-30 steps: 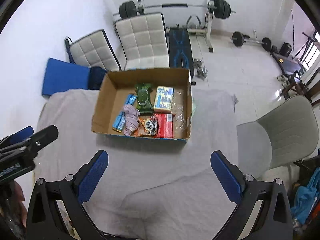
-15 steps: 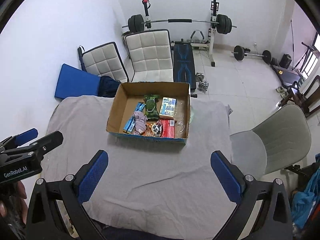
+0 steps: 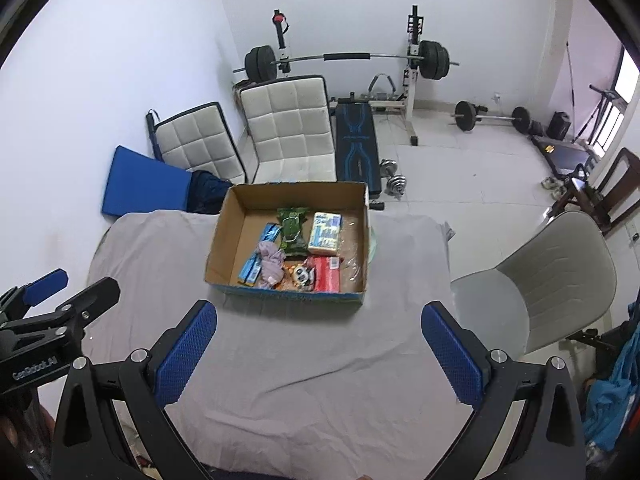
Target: Organize soft objects
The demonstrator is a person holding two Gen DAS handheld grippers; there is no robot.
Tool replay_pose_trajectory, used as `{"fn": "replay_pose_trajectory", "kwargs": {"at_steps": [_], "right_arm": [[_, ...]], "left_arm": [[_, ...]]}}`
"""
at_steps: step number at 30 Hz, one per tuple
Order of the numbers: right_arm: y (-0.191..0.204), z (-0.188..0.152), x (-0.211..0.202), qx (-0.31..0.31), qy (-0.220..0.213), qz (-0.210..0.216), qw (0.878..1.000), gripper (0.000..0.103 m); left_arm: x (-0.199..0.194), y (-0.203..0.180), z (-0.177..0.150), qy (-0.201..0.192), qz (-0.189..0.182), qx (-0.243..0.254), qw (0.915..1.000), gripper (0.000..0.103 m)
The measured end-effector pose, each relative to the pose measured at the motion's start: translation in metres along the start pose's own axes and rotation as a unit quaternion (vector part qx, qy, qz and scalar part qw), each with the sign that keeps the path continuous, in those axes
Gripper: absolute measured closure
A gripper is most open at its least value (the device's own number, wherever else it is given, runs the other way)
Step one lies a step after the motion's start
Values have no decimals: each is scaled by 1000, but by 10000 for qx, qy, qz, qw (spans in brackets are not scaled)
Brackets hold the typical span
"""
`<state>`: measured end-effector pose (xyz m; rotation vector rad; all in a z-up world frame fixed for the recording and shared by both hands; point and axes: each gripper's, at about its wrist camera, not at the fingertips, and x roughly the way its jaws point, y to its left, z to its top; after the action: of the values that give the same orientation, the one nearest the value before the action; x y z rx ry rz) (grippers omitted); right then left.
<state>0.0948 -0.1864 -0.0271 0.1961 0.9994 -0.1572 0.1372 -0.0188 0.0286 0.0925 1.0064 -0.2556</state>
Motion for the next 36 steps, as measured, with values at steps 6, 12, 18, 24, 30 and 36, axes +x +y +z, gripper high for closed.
{"fn": "replay_pose_trajectory", "kwargs": {"at_steps": [6, 12, 18, 24, 30, 36], "right_arm": [[0, 6, 7, -4, -131, -169, 9998, 0], [-2, 11, 9, 64, -194, -202, 9996, 0], [-4, 11, 4, 105, -252, -182, 9995, 0], [-4, 10, -7, 121, -373, -155, 9991, 0], [-1, 9, -16, 63, -441, -187, 9988, 0], [0, 8, -22, 39, -464, -178, 9988, 0]], "left_arm": [[6, 0, 7, -158, 232, 4, 9996, 0], [4, 0, 11, -306, 315, 19, 9990, 0], [-5, 1, 11, -435, 341, 26, 9985, 0], [-10, 1, 10, -480, 329, 29, 9983, 0], [-12, 0, 10, -493, 319, 22, 9983, 0], [-12, 1, 9, -496, 320, 27, 9982, 0]]}}
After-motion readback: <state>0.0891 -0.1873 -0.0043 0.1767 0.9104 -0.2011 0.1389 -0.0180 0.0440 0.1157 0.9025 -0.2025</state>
